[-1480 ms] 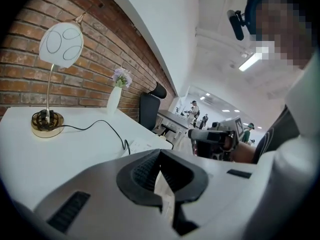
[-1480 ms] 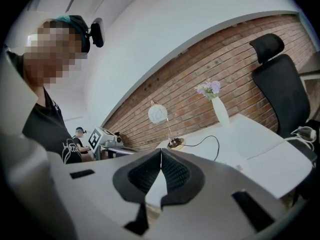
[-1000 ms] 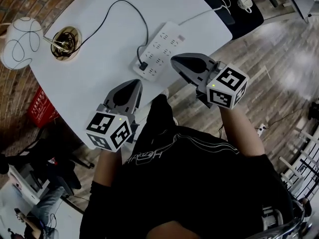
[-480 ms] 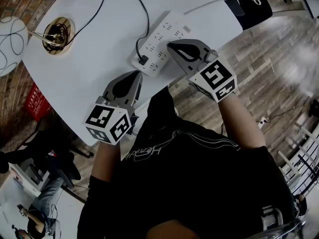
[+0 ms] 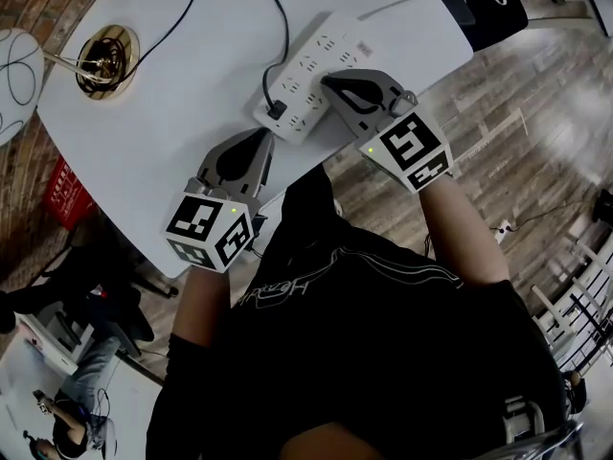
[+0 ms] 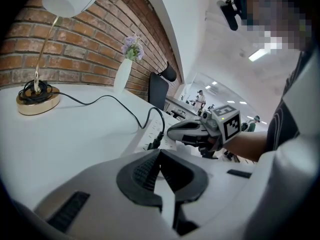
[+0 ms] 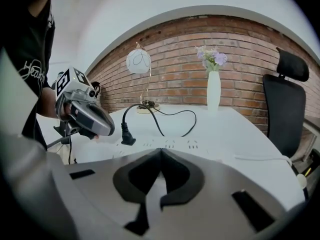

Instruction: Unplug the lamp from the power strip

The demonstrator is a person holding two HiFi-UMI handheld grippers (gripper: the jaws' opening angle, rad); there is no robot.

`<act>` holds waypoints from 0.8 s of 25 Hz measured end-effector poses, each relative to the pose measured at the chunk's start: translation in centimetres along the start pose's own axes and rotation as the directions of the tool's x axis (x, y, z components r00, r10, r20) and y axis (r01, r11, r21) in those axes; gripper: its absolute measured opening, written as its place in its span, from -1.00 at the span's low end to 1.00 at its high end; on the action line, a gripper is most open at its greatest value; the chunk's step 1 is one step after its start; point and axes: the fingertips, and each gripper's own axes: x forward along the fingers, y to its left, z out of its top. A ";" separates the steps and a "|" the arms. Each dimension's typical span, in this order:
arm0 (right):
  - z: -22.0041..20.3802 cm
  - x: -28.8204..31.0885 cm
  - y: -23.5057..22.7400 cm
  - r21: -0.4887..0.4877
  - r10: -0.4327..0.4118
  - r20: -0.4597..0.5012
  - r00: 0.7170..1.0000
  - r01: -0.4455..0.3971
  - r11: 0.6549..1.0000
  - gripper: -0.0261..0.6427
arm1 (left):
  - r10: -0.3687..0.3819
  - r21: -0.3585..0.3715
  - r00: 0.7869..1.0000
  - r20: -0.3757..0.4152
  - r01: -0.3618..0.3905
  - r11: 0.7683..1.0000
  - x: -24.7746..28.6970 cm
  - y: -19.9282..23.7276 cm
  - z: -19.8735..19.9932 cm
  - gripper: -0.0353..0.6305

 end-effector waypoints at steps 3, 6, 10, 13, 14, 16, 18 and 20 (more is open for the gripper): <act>0.1 0.1 0.0 -0.012 0.001 -0.002 1.000 -0.001 1.000 -0.93 | 0.014 0.019 1.000 0.003 -0.014 1.000 0.1 0.3 -0.1 -0.88; 0.0 0.1 0.0 -0.010 -0.012 0.003 1.000 0.012 1.000 -0.93 | 0.017 0.056 1.000 0.014 -0.018 0.998 0.2 0.2 0.0 -0.88; 0.0 0.1 0.0 -0.003 -0.015 0.005 1.000 0.015 1.000 -0.94 | 0.028 0.133 0.999 0.016 -0.030 0.991 0.7 0.3 0.4 -0.83; 0.1 0.0 0.0 -0.015 -0.025 0.006 1.000 0.025 1.000 -0.93 | 0.019 0.181 1.000 0.010 -0.020 0.983 1.3 0.1 0.7 -0.51; 0.1 0.0 0.0 -0.017 -0.027 0.006 1.000 0.027 0.999 -0.93 | 0.023 0.201 1.000 0.014 -0.025 0.979 1.5 0.0 0.9 -0.48; 0.1 0.0 0.0 -0.017 -0.027 0.006 1.000 0.028 0.999 -0.93 | 0.035 0.240 0.999 0.020 -0.039 0.970 2.0 0.0 1.2 -0.43; 0.2 0.0 0.0 -0.018 -0.028 0.006 1.000 0.028 0.999 -0.93 | 0.042 0.265 0.999 0.017 -0.045 0.963 2.5 0.1 1.2 -0.41; 0.1 0.1 0.0 -0.020 -0.029 0.006 1.000 0.029 0.999 -0.93 | 0.050 0.285 0.999 0.012 -0.052 0.957 2.9 0.2 1.1 -0.41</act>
